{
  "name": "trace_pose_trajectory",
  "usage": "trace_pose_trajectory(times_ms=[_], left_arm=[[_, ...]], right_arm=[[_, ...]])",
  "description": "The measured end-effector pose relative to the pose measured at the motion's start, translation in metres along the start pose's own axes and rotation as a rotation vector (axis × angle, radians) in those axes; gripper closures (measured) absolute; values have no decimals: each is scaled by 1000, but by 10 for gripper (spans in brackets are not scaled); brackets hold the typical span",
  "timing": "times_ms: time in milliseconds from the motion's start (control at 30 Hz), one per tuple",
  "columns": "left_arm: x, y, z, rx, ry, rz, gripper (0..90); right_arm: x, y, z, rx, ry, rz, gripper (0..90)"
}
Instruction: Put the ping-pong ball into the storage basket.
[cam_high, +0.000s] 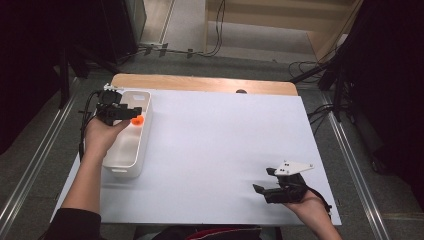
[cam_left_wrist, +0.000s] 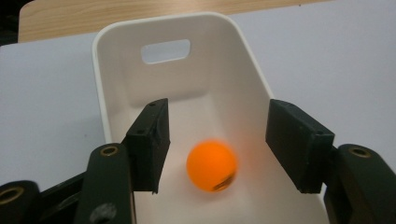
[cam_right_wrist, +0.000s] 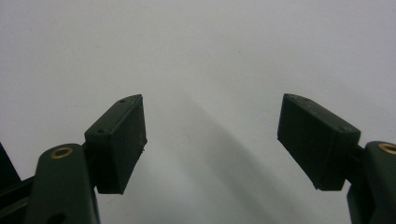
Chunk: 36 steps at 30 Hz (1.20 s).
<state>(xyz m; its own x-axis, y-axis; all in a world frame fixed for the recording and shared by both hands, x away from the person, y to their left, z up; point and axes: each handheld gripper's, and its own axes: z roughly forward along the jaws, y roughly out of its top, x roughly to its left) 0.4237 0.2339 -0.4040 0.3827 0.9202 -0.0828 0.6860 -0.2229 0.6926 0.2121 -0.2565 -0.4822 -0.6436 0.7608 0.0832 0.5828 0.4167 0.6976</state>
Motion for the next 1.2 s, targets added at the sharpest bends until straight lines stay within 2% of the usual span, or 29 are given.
trace_pose_trajectory(times_ms=[133, 267, 333, 433, 500, 600, 767, 967, 1200], left_arm=[[-1, 2, -5, -20, -14, -16, 365], [-1, 5, -9, -26, -16, -6, 322], [-1, 6, -10, -32, -25, -4, 274], [-2, 6, -11, -37, -19, -1, 271], [-2, 7, -12, -35, -20, -1, 226], [-1, 8, -15, -48, -41, -17, 226], [-4, 11, -20, -49, -53, 2, 226], [-8, 14, -24, -60, -112, 16, 226], [-19, 18, -29, -61, -155, 45, 226]], right_arm=[[0, 0, 0, -1, 0, -1, 221], [0, 0, 0, -2, -1, -2, 221], [0, 0, 0, -2, -1, -3, 221], [0, 0, 0, -2, -1, -1, 221], [0, 0, 0, -2, -1, -3, 221], [-1, 0, 0, -1, -1, -3, 221], [-1, 0, -1, 0, -2, -2, 221], [-1, 0, -1, 0, 0, -4, 221], [-1, -1, -1, 0, -4, 6, 221]])
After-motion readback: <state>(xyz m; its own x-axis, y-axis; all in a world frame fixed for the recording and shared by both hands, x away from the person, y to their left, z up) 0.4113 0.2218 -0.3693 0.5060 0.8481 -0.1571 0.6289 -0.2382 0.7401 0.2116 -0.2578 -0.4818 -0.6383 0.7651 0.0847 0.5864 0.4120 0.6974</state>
